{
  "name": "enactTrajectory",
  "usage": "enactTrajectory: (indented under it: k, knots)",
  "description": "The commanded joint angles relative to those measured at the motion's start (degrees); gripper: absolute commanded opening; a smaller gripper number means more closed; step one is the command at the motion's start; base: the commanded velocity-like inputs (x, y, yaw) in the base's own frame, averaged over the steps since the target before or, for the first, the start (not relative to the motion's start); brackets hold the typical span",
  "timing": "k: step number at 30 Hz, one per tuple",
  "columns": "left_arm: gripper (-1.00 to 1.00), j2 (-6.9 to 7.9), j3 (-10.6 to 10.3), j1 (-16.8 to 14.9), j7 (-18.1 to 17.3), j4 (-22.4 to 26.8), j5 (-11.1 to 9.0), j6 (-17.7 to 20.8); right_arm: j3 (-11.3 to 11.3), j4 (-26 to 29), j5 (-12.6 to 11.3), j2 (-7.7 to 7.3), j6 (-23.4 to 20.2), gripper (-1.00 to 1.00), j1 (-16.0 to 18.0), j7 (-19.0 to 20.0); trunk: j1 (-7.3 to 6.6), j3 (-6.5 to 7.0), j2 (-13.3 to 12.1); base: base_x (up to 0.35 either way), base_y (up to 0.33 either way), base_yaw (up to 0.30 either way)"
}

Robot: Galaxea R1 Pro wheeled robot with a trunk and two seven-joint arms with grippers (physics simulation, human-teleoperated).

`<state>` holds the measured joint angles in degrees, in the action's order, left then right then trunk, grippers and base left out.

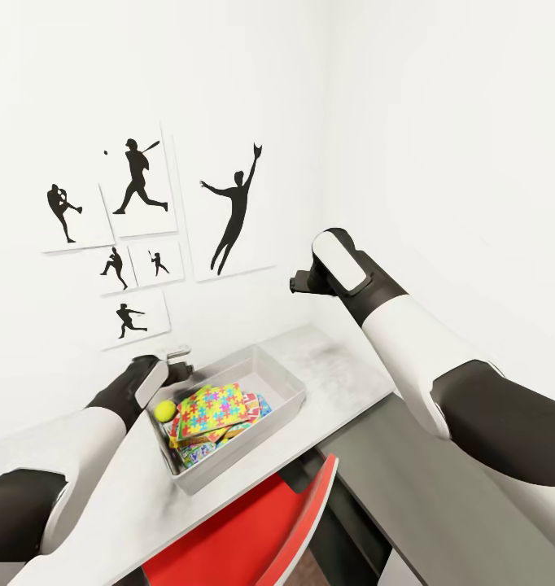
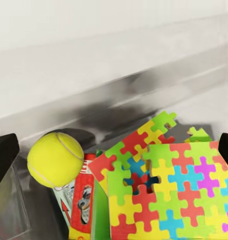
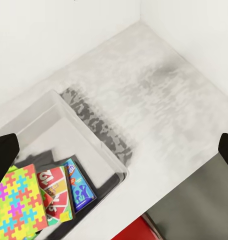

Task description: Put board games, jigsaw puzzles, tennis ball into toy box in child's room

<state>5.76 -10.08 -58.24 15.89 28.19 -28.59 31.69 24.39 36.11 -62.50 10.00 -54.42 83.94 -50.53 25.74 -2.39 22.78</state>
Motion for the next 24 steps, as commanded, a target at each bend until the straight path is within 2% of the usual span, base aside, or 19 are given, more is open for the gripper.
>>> enactTrajectory:
  k: [1, 7, 24]
  knots:
    - [1.00, 0.16, -0.4, -0.1, -0.7, 0.1, -0.6, 0.3, 0.2, 0.0, -0.5, 0.00, 0.0, 1.00, 0.1, -0.6, 0.04, -0.14, 0.1, 0.000, 0.000, 0.000]
    - [1.00, 0.32, -0.3, -0.1, -4.5, 0.1, -0.3, 1.2, 0.4, 0.0, -0.5, 0.00, 0.1, 1.00, 0.0, -0.5, 0.04, -0.14, 0.1, 0.000, 0.000, 0.000]
    - [1.00, 0.44, -0.3, 0.0, -4.7, 0.1, -0.2, 1.4, 0.6, 0.0, -0.5, 0.00, 0.1, 1.00, 0.0, -0.5, 0.04, -0.14, 0.1, 0.000, 0.000, 0.000]
